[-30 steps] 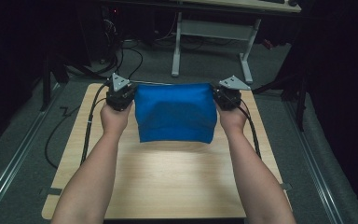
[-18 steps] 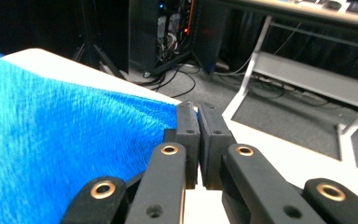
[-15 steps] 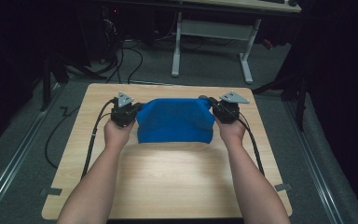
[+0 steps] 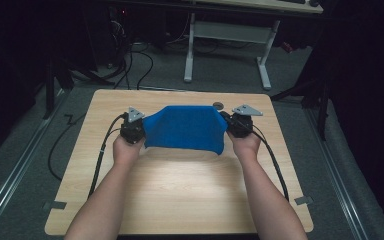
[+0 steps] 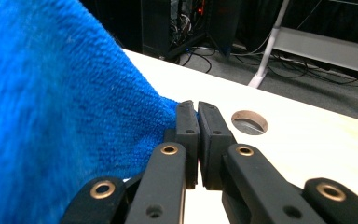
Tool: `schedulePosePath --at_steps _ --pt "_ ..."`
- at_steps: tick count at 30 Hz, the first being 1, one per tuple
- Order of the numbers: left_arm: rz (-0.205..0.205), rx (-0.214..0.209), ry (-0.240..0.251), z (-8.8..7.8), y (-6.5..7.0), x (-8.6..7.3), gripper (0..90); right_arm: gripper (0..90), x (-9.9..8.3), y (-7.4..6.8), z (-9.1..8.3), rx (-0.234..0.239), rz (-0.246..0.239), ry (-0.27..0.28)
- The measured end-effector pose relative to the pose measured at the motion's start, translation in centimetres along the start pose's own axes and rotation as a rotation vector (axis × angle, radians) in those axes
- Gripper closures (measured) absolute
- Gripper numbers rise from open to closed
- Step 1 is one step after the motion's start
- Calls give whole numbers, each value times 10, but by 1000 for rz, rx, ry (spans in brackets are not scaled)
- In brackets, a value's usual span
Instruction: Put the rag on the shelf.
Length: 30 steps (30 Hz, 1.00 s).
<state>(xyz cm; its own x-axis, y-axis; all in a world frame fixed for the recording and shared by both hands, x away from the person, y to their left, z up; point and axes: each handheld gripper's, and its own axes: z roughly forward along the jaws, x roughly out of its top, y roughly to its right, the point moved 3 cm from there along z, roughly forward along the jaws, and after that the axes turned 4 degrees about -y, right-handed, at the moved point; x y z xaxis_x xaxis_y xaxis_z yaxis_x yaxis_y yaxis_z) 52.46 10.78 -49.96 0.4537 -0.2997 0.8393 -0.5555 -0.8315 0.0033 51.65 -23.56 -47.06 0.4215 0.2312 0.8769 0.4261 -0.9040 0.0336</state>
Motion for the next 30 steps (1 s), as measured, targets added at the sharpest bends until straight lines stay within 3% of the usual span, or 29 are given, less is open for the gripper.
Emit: schedulePosePath --at_steps 7,19,23,30 --pt "5 -14 -15 2 6 -10 878 881 -16 3 7 -1 21 -45" --pt "-4 -32 -27 3 8 -16 869 870 -27 3 7 -7 33 -45" --pt "-39 -23 -7 0 6 -14 800 799 -27 5 4 -18 34 -43" --pt "-29 -12 -19 -4 4 -15 804 713 -25 11 -1 -33 38 -44"
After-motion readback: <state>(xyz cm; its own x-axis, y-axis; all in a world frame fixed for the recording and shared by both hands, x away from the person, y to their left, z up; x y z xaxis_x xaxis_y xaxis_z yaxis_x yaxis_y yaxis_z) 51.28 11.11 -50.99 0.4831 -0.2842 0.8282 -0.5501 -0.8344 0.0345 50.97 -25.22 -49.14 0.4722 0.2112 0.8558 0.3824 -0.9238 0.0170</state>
